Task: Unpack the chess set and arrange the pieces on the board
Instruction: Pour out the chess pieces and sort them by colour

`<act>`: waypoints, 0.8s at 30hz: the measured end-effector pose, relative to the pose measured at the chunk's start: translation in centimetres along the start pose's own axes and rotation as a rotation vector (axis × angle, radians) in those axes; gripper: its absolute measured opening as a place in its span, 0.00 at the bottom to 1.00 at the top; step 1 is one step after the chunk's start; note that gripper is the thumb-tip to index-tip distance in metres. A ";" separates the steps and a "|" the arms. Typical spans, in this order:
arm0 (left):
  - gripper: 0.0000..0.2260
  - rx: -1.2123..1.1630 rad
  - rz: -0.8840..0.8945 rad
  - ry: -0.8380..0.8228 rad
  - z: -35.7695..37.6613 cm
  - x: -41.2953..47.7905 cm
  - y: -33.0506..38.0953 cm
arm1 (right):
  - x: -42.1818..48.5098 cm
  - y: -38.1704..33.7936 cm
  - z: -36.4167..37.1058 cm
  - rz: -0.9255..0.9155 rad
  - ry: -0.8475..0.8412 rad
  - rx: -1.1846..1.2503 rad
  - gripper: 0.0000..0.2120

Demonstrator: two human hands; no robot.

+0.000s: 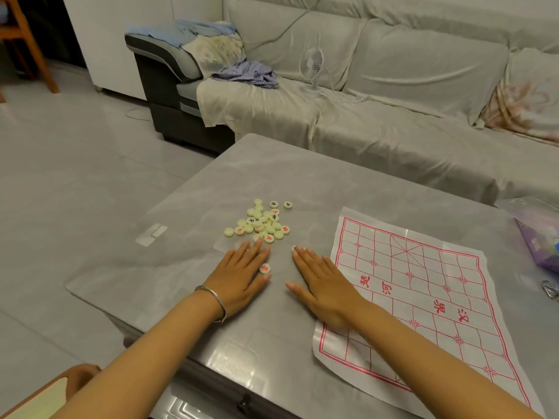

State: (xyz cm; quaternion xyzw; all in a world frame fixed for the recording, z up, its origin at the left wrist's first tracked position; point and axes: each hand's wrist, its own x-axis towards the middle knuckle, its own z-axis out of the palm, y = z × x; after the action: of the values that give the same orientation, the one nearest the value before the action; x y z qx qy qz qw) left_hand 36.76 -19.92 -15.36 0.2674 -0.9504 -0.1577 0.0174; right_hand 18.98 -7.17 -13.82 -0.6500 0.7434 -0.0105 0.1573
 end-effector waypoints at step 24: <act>0.43 -0.119 0.039 0.220 -2.4 0.6 -1.2 | 4.8 0.1 -1.4 -0.011 0.275 0.150 0.21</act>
State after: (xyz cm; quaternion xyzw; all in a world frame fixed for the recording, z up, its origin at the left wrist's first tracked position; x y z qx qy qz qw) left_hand 37.17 -21.89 -13.52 0.2632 -0.9367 -0.1831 0.1406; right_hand 18.02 -12.12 -13.58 -0.6328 0.7516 -0.1556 0.1020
